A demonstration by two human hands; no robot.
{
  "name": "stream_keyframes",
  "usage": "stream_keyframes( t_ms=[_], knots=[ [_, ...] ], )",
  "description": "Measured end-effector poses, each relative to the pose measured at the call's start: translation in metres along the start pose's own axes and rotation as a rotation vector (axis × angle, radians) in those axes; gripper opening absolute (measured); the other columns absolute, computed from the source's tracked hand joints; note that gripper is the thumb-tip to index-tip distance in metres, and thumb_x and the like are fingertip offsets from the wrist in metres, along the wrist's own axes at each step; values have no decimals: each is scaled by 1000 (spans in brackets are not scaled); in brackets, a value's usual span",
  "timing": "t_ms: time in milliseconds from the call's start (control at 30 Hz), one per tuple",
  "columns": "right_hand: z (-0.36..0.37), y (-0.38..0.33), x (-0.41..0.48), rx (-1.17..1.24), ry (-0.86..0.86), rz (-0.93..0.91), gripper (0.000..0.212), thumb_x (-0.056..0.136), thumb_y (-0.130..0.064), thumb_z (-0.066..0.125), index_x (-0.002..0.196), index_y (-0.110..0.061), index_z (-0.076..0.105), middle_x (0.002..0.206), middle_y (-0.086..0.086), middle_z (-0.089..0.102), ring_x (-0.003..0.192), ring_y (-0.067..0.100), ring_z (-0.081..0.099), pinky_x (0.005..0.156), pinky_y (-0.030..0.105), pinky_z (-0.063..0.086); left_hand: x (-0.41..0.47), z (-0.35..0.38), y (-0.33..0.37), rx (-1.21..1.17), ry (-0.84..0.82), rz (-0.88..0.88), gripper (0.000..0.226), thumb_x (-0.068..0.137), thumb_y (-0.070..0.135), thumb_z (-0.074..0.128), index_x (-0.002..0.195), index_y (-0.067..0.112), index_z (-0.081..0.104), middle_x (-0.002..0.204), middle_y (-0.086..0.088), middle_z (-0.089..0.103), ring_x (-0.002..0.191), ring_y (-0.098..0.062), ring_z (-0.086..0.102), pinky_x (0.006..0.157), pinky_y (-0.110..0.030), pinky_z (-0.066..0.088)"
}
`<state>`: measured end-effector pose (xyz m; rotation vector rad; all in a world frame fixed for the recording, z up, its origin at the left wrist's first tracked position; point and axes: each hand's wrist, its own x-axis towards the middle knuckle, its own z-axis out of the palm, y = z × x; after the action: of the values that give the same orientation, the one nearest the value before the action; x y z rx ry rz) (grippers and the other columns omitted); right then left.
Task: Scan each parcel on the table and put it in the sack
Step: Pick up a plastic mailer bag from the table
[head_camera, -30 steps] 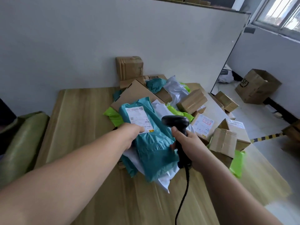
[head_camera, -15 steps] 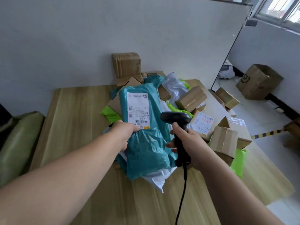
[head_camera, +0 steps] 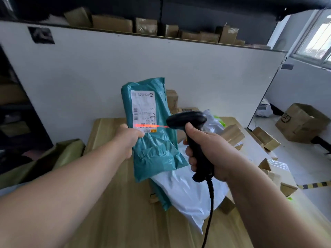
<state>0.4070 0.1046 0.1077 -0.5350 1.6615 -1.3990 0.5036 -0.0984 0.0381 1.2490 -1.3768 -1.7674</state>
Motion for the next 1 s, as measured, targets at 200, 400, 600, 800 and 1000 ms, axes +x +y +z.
stream_keyframes(
  t_ms=[200, 400, 600, 800, 1000],
  knots=[
    [51, -20, 2, -62, -80, -19, 49, 86, -59, 65, 84, -11, 57, 58, 4, 55, 44, 19, 49, 45, 29, 46, 3, -55, 12, -41, 66, -3, 34, 79, -8, 66, 104, 13, 58, 99, -5, 68, 87, -23, 66, 68, -34, 53],
    [98, -29, 2, -115, -132, -14, 48, 84, -57, 65, 85, -10, 55, 58, 4, 54, 44, 18, 48, 44, 28, 45, 11, -103, 14, -113, 88, 34, 39, 76, -14, 63, 102, 14, 58, 102, -8, 67, 92, -27, 66, 87, -43, 54],
    [145, -34, 8, -156, -159, -41, 50, 87, -59, 63, 86, -10, 54, 61, 5, 54, 45, 19, 48, 46, 30, 45, 22, -146, 14, -146, 105, 24, 32, 77, -12, 64, 89, 16, 57, 97, -6, 67, 86, -23, 65, 78, -37, 52],
    [205, -26, 26, -138, -130, 15, 47, 87, -58, 65, 87, -11, 59, 58, 5, 57, 44, 18, 51, 45, 28, 47, 37, -216, 17, -73, 158, 82, 36, 78, -11, 62, 100, 17, 59, 101, -4, 66, 90, -22, 64, 73, -30, 50],
    [270, -6, 53, -130, -145, 123, 51, 88, -59, 64, 99, -9, 60, 60, 3, 57, 46, 17, 52, 46, 28, 46, 69, -322, 18, 236, 386, 168, 24, 78, -4, 60, 94, 15, 60, 100, -11, 66, 87, -29, 62, 79, -39, 55]
  ],
)
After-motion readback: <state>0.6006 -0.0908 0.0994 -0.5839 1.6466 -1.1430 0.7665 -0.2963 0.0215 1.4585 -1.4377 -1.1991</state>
